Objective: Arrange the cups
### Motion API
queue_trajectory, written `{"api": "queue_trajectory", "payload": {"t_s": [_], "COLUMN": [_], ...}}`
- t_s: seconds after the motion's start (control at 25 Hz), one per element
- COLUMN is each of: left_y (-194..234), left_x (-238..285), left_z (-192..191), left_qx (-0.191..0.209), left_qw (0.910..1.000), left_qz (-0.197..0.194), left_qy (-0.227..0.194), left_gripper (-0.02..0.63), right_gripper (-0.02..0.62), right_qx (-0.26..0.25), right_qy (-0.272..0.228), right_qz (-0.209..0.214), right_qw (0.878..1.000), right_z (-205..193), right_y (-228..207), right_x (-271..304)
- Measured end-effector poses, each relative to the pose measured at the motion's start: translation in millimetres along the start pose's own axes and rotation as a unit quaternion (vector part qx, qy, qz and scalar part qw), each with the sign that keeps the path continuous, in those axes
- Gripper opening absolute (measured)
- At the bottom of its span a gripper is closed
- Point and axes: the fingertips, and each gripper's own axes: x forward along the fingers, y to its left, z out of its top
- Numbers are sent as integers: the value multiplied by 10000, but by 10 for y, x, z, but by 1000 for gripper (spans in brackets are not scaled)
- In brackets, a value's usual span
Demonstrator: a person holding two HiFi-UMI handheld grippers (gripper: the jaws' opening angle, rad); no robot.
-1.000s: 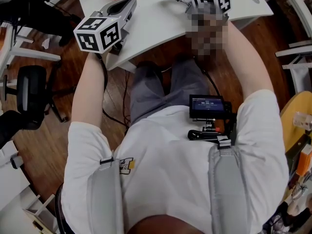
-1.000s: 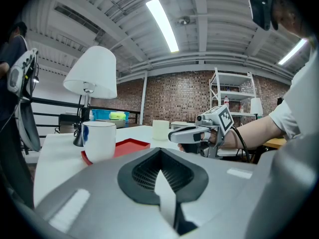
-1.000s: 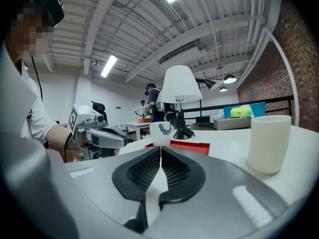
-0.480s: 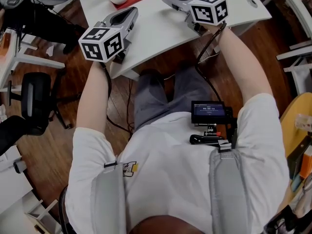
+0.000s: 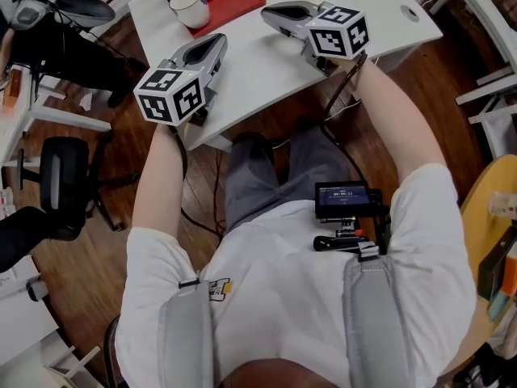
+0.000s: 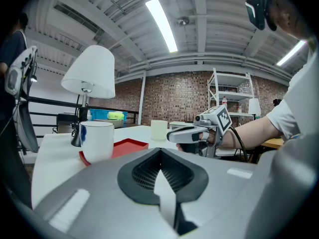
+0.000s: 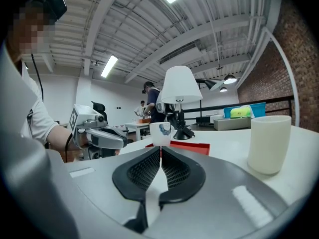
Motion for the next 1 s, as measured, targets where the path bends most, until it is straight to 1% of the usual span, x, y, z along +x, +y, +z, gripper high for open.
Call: {"api": "queue_trajectory", "payload": {"t_s": [0.08, 0.2, 0.28, 0.36, 0.48, 0.52, 0.6, 0.64, 0.76, 0.8, 0.88, 1.0], "left_y": [-7, -18, -23, -28, -44, -51, -63, -68, -72, -75, -83, -92], "left_x": [-4, -19, -27, -27, -13, -8, 6, 15, 46, 54, 65, 74], "left_z": [-6, -15, -15, -19, -18, -13, 1, 8, 16, 15, 8, -20], "left_qx": [-5, -21, -28, -32, -34, -35, -41, -44, -47, -49, -48, -37], "left_qw": [10000, 10000, 10000, 10000, 9999, 9999, 9999, 9999, 9999, 9999, 9999, 9998], "left_qz": [-11, -12, -27, -62, -101, -109, -115, -113, -108, -111, -118, -117], "left_qy": [13, 17, 25, 43, 66, 73, 85, 88, 97, 103, 113, 132], "left_gripper": [0, 0, 0, 0, 0, 0, 0, 0, 0, 0, 0, 0], "right_gripper": [9, 11, 12, 28, 68, 91, 162, 218, 442, 496, 536, 549], "right_qx": [8, 39, 77, 74, -179, -311, -539, -609, -628, -611, -569, -470], "right_qy": [-27, -88, -123, -119, -9, 50, 168, 231, 599, 773, 1110, 1546], "right_qz": [-101, -426, -715, -1025, -1561, -1755, -2119, -2268, -2561, -2627, -2713, -2782], "right_qw": [9999, 9990, 9973, 9946, 9876, 9840, 9757, 9718, 9627, 9598, 9544, 9468], "right_z": [3, 8, 10, 2, 5, 22, 77, 107, 156, 168, 208, 271], "right_y": [-23, -177, -367, -597, -964, -1084, -1323, -1441, -1749, -1826, -1946, -2078], "right_x": [-23, -132, -258, -405, -643, -718, -831, -859, -798, -745, -617, -401]}}
